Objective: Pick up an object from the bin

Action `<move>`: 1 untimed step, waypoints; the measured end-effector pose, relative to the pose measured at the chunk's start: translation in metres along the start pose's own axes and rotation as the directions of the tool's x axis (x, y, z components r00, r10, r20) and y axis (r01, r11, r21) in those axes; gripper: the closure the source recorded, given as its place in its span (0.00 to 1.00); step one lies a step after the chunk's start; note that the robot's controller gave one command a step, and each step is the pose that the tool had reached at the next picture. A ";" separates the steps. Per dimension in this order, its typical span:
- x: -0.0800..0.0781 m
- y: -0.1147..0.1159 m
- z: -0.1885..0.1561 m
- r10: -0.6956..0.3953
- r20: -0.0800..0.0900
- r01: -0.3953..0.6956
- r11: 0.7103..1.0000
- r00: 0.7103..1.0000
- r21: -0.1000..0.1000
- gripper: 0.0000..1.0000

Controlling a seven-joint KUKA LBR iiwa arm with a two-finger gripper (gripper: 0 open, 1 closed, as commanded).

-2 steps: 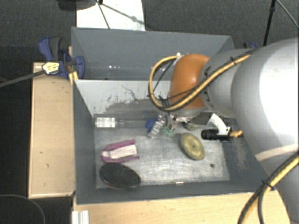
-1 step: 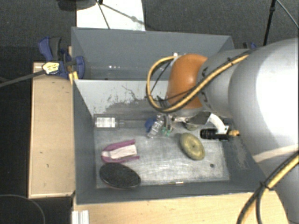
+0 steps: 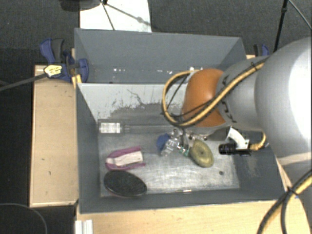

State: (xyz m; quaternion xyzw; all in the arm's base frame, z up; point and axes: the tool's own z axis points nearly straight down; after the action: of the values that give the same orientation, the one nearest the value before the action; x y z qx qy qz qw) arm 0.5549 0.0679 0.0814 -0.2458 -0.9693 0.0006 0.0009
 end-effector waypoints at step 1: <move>-0.048 -0.029 0.004 -0.013 0.007 0.013 1.000 1.000 -0.005 1.00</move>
Offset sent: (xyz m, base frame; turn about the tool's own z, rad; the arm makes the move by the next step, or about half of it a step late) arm 0.0261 -0.0459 -0.0067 -0.0162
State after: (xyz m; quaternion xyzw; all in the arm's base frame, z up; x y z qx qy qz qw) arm 0.5836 0.0198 0.0769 -0.2393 -0.9709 -0.0009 -0.0030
